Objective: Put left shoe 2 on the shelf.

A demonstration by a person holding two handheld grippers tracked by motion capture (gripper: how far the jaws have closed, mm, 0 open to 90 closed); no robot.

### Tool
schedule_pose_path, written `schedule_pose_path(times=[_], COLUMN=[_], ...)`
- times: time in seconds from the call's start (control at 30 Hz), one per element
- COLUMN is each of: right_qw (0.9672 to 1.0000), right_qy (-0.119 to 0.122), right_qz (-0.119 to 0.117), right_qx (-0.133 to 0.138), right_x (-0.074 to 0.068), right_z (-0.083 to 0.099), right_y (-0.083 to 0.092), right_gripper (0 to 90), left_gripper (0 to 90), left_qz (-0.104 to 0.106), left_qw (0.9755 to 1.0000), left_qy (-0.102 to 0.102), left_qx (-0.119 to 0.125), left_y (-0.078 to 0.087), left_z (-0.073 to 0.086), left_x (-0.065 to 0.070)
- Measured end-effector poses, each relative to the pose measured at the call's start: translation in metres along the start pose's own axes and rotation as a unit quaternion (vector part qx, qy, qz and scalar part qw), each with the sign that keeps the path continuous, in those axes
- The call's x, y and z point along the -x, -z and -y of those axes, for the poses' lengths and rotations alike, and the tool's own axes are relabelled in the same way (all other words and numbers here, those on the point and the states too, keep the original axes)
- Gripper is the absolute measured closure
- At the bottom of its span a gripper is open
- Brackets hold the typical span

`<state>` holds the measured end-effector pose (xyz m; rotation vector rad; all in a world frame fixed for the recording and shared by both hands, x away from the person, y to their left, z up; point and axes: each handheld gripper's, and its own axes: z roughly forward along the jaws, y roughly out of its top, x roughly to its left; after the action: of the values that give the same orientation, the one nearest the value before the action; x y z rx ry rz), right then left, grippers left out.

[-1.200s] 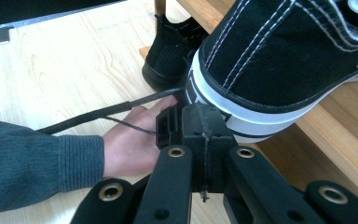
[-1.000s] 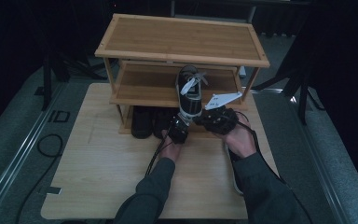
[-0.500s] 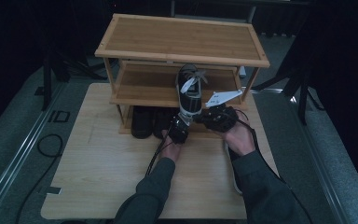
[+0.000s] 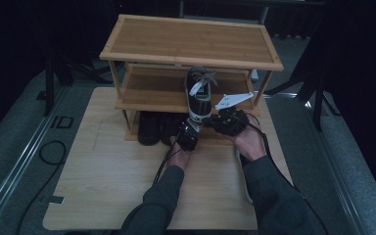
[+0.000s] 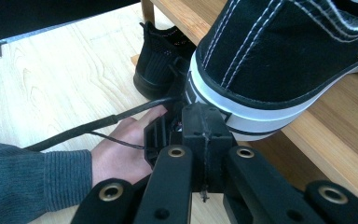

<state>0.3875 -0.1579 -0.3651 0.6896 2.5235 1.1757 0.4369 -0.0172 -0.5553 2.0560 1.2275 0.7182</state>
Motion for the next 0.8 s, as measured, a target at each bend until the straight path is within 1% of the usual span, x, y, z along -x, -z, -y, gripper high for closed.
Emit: schedule_pose_path(times=[0.1,0.17,0.23,0.43,0.8], right_qw=[1.0,1.0,1.0,1.0,1.0], right_qy=[0.0,0.0,0.0,-0.001,-0.006], right_qz=[0.0,0.0,0.0,0.004,0.0], right_qx=[0.001,0.001,0.001,0.003,0.007], right_x=[0.001,0.0014,0.0021,0.0025,0.0047], right_z=[0.0001,0.0,-0.0001,-0.0003,-0.0011], right_y=[-0.0001,-0.0004,-0.0007,-0.0019,-0.0047], right_gripper=[90.0,90.0,90.0,90.0,90.0], left_gripper=[90.0,90.0,90.0,90.0,90.0], left_qz=[0.0,0.001,0.0,0.0,0.0], left_qw=[1.0,1.0,1.0,1.0,1.0], left_qy=[-0.002,0.002,0.0,0.003,0.0], left_qx=[-0.001,0.001,-0.001,0.001,-0.001], left_y=[0.0001,-0.0001,0.0001,-0.0001,0.0003], left_z=[0.0,0.0,0.0,-0.0001,-0.0001], left_x=[-0.0002,0.0001,0.0,0.0003,0.0])
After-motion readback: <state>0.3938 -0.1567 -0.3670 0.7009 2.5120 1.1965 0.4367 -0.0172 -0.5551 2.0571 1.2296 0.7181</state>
